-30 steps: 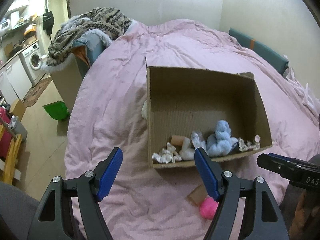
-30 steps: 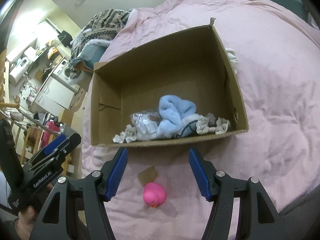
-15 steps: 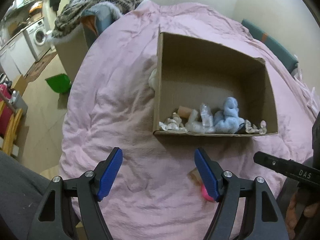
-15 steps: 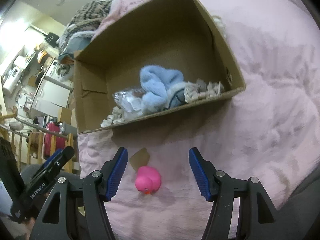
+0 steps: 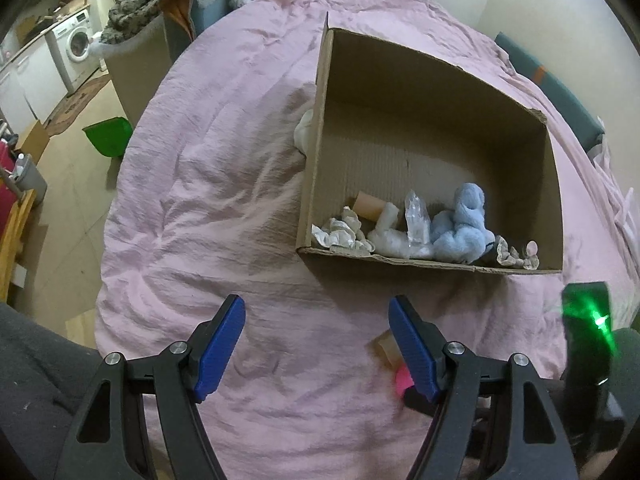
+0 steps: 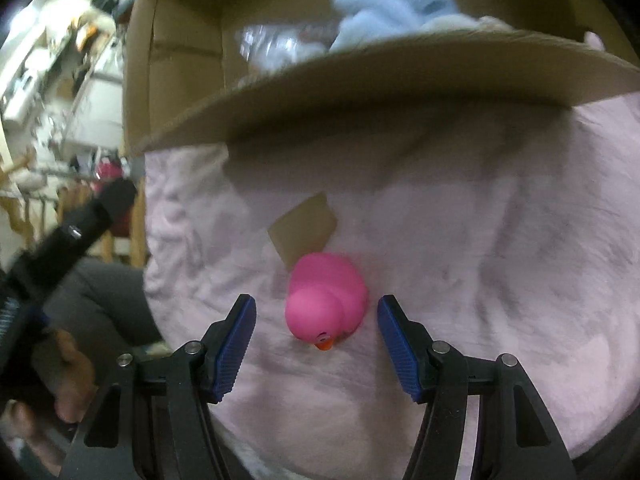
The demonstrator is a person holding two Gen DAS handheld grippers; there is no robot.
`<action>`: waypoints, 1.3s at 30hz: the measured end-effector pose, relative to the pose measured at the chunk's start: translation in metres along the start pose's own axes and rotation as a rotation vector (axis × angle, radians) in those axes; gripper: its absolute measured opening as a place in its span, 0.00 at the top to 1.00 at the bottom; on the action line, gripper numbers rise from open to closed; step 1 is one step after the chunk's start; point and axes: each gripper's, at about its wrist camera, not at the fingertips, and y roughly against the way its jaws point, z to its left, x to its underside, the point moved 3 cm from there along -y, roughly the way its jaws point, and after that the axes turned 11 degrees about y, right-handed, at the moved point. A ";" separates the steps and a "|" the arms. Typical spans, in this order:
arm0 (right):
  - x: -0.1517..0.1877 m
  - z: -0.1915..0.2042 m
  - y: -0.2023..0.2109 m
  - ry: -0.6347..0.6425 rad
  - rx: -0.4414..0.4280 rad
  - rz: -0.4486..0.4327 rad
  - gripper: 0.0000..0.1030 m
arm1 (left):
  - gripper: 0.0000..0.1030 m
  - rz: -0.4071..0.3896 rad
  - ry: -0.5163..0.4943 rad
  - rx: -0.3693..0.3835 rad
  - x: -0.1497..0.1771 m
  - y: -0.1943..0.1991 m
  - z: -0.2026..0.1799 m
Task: Organize soft objects
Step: 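Grasp the pink duck with the right tool while the left grasps another tan sponge, then carry the duck and sponge over the box with both tools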
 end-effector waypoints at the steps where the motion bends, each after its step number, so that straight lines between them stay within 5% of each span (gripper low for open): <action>1: 0.002 0.001 -0.005 0.014 0.011 0.010 0.35 | 0.30 0.002 0.000 0.000 0.000 0.000 0.000; 7: 0.001 0.009 -0.011 0.063 0.074 0.014 0.36 | 0.30 0.017 -0.005 -0.001 0.002 -0.004 -0.001; 9: 0.001 0.008 -0.013 0.068 0.096 0.012 0.56 | 0.30 0.024 -0.017 -0.008 0.004 -0.007 -0.003; 10: 0.000 0.008 -0.013 0.072 0.105 0.015 0.58 | 0.30 0.027 -0.022 -0.010 0.005 -0.007 -0.004; 17: -0.001 0.008 0.001 0.069 0.126 -0.038 0.58 | 0.30 0.097 -0.079 -0.001 0.018 -0.021 -0.011; 24: 0.001 -0.019 0.035 -0.083 0.162 -0.147 0.58 | 0.33 0.247 -0.212 0.052 0.042 -0.046 -0.035; 26: 0.002 -0.025 0.041 -0.115 0.165 -0.168 0.58 | 0.47 0.283 -0.259 0.077 0.046 -0.052 -0.045; 39: 0.002 -0.028 0.045 -0.138 0.153 -0.182 0.58 | 0.75 0.294 -0.363 0.091 0.053 -0.082 -0.073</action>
